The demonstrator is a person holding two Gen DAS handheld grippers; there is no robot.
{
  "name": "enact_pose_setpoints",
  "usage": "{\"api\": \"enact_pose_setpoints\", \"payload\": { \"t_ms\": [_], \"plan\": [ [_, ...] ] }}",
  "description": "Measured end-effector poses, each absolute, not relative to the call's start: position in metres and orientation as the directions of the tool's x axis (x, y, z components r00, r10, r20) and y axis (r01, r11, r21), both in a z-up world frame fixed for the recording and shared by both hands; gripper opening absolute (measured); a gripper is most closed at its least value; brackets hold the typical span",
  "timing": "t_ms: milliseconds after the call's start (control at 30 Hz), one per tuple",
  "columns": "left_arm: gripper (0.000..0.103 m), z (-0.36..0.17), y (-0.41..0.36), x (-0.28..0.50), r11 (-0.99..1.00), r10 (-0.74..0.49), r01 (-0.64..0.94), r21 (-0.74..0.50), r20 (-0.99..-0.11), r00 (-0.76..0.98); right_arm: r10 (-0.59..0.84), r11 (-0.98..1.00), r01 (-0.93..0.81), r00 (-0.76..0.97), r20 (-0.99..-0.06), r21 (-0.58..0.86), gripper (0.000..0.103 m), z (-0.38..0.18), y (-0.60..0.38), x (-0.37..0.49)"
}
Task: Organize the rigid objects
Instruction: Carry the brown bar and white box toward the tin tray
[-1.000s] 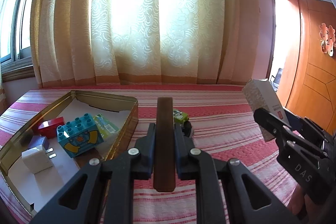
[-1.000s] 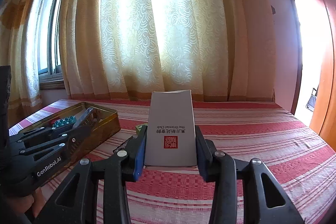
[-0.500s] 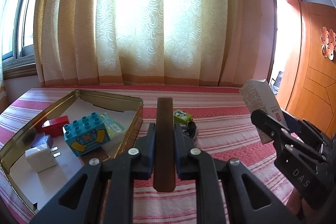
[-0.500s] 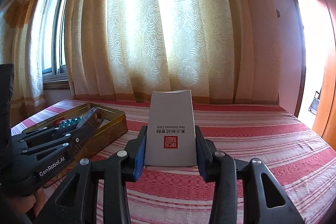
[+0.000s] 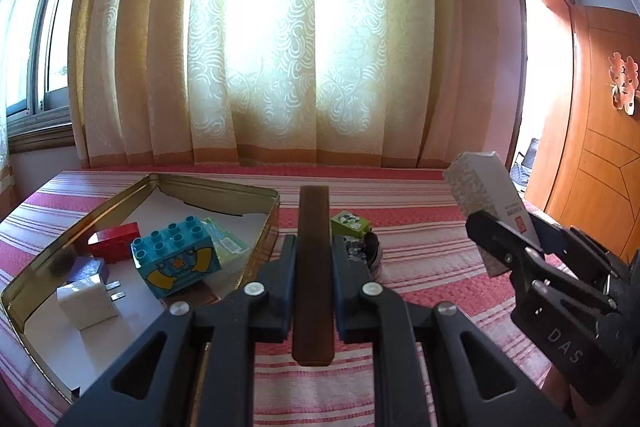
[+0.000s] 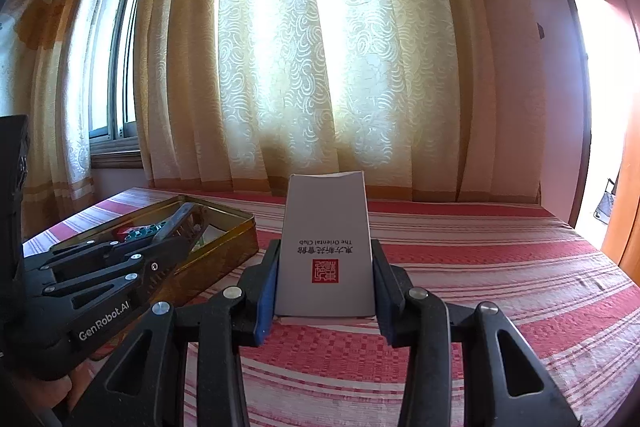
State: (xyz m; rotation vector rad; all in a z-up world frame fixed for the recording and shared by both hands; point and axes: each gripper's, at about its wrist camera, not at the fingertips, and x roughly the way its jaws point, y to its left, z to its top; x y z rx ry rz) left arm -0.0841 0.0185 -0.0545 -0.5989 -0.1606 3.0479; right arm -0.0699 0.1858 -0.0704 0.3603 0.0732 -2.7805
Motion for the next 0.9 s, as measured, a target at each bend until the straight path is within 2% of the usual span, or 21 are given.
{"api": "enact_pose_setpoints", "payload": {
  "t_ms": [900],
  "plan": [
    [0.014, -0.054, -0.005, -0.072, -0.991, 0.042, 0.007, -0.135, -0.355, -0.934, -0.370, -0.922, 0.388, -0.890, -0.265, -0.015, 0.044, -0.071, 0.159, -0.067]
  ]
}}
